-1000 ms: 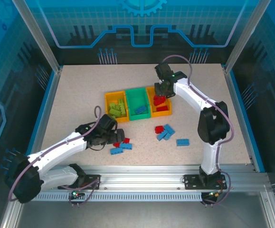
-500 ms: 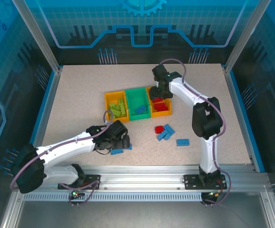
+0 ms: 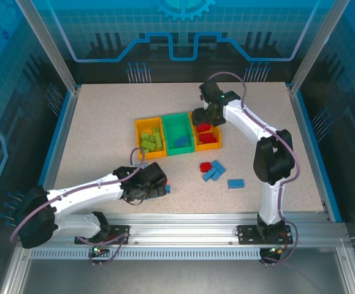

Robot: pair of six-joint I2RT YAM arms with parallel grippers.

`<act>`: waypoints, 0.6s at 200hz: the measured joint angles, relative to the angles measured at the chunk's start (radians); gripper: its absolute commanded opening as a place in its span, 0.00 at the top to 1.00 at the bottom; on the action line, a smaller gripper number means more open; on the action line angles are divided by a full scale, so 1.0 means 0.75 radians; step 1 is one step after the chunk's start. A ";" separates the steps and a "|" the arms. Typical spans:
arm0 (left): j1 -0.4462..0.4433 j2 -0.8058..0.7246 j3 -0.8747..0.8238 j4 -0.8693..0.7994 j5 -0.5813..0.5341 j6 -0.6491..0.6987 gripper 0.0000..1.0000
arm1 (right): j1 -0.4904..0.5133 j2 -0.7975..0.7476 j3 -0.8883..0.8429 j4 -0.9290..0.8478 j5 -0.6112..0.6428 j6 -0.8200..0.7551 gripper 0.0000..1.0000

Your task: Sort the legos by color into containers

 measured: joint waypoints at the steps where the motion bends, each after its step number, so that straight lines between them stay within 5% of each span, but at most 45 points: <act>1: -0.001 0.001 -0.002 0.000 0.000 -0.003 0.05 | 0.000 0.000 -0.001 0.001 -0.001 -0.001 0.21; 120: -0.009 0.180 -0.047 0.138 0.005 -0.051 0.16 | -0.001 -0.009 -0.043 0.011 -0.001 -0.001 0.21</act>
